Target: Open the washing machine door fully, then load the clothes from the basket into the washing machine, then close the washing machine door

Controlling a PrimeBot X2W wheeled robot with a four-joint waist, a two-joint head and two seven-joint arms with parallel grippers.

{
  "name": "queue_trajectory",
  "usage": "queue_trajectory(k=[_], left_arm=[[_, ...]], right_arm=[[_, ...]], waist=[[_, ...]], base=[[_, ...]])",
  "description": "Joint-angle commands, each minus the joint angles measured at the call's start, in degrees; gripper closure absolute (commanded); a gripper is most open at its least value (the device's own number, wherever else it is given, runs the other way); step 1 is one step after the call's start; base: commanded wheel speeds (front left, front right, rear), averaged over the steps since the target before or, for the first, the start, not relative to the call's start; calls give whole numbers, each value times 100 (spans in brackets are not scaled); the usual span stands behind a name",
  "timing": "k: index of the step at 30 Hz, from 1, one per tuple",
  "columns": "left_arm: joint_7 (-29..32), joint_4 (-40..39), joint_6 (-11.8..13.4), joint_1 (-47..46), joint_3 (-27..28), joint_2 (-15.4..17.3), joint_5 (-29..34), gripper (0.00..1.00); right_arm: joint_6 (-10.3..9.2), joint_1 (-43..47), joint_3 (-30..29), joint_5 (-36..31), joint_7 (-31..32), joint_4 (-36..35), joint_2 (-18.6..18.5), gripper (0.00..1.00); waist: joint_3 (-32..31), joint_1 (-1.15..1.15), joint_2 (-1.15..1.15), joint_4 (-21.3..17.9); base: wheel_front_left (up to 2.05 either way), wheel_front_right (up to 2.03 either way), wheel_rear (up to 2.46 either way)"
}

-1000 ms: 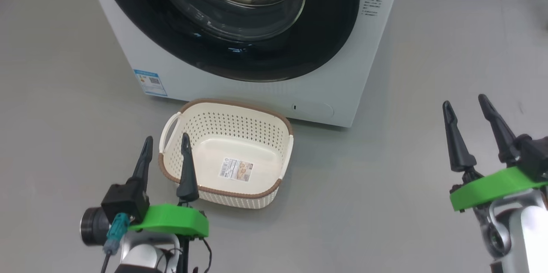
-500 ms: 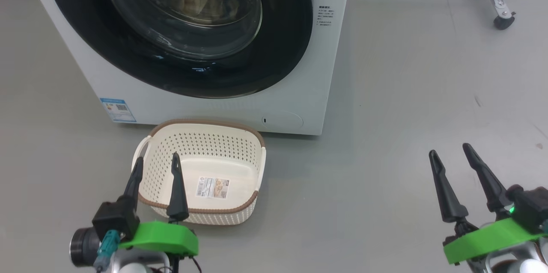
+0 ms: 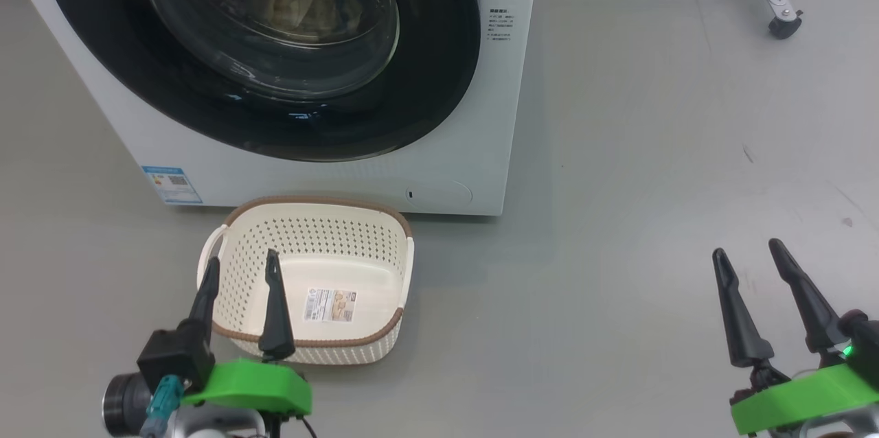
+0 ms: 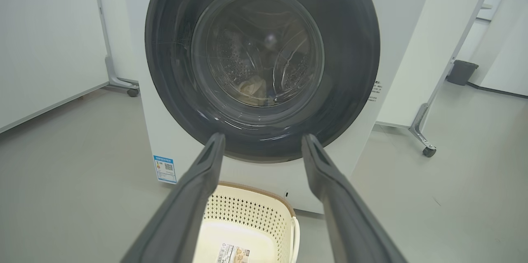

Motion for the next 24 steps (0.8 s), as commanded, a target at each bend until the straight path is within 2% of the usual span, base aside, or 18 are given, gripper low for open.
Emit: queue_trajectory(k=[1, 24], left_arm=[[10, -230, 48, -100, 226, 120, 1, 0], [-26, -226, 92, -238, 119, 112, -16, 0]], right_arm=[[-21, -141, 82, 36, 6, -232, -64, 0], [-21, -143, 161, 79, 82, -222, -63, 0]], waist=[[5, 0, 0, 18], [106, 0, 0, 107]], base=[[0, 0, 0], [0, 0, 0]])
